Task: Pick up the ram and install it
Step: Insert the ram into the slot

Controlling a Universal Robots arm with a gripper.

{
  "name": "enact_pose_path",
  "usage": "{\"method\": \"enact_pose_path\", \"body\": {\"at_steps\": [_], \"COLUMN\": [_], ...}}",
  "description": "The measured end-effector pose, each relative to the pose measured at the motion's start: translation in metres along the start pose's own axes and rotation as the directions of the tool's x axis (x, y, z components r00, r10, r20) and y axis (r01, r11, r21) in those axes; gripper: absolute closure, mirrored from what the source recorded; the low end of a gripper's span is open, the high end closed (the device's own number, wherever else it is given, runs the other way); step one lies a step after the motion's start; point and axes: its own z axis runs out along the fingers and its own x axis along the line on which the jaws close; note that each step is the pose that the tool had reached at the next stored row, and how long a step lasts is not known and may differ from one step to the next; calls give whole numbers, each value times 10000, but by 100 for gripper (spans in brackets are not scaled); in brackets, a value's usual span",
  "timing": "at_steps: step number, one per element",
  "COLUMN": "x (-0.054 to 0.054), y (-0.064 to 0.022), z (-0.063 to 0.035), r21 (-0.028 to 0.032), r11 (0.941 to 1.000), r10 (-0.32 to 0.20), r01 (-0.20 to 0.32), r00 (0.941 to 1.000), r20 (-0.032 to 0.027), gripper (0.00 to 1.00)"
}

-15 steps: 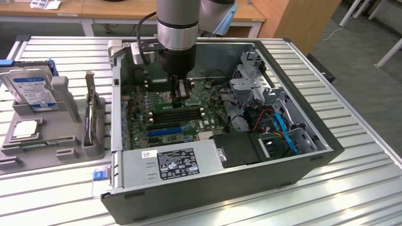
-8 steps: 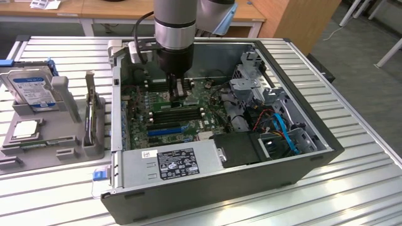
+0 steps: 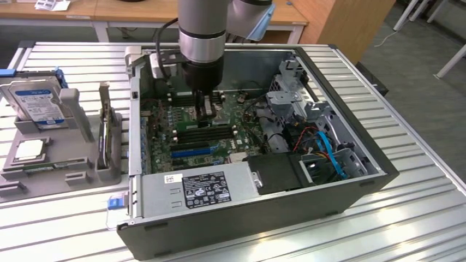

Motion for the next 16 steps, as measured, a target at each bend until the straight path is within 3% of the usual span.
{"method": "enact_pose_path", "body": {"at_steps": [8, 16], "x": [-6, -5], "y": [6, -8], "z": [143, 150], "r21": [0, 0], "r11": [10000, 10000], "r10": [2, 0], "r01": [-2, 0], "r00": [10000, 10000], "r20": [0, -1], "gripper": [87, 87]}}
